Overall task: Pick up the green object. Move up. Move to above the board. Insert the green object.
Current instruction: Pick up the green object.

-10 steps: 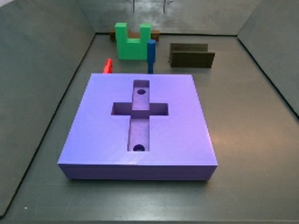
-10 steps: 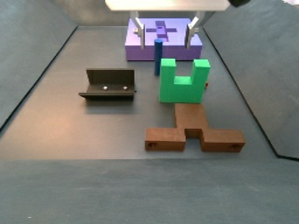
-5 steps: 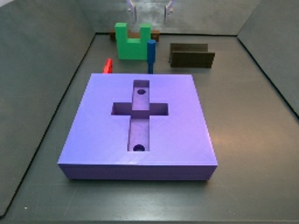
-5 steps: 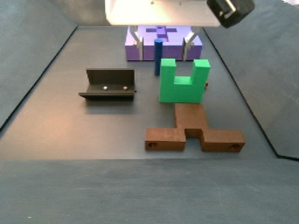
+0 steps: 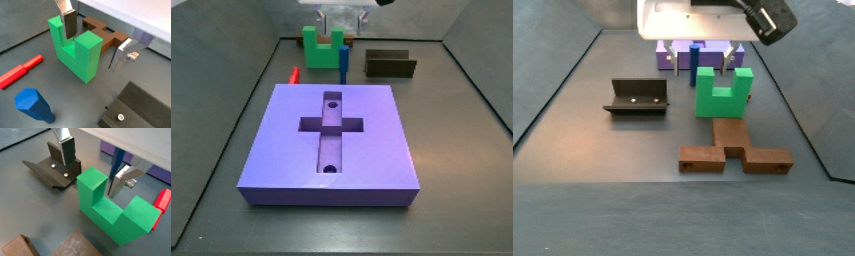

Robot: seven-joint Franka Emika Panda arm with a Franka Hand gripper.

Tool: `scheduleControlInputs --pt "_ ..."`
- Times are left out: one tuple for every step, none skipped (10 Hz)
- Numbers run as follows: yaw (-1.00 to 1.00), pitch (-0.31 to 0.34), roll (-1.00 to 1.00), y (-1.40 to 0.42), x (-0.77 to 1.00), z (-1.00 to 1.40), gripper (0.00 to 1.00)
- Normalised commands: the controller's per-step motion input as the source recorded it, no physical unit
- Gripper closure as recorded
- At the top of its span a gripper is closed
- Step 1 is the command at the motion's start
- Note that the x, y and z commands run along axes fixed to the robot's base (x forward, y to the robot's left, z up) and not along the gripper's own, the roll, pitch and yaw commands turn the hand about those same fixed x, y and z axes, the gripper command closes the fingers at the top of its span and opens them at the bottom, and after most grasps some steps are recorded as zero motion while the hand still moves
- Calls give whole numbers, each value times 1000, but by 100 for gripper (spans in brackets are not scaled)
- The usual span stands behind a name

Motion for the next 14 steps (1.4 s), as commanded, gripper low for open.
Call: scheduleControlInputs --pt "0 0 39 0 94 -174 0" --pt "0 0 14 43 0 -160 0" --pt "0 0 0 69 0 -171 0" --pt "0 0 66 40 0 -166 0" --pt "-11 0 81 63 -17 -200 0" --pt "-11 0 56 49 -31 -217 0" --pt "0 -4 13 17 0 -200 0" --pt "0 -13 0 40 -20 -234 0" --pt "0 -10 0 46 -20 -189 0" --pt "0 0 0 57 0 -174 0" --pt "0 -6 0 66 -51 -180 0" --pt "0 0 0 6 0 -94 0" --pt "0 0 0 0 0 0 0" --pt "0 0 0 0 0 0 100"
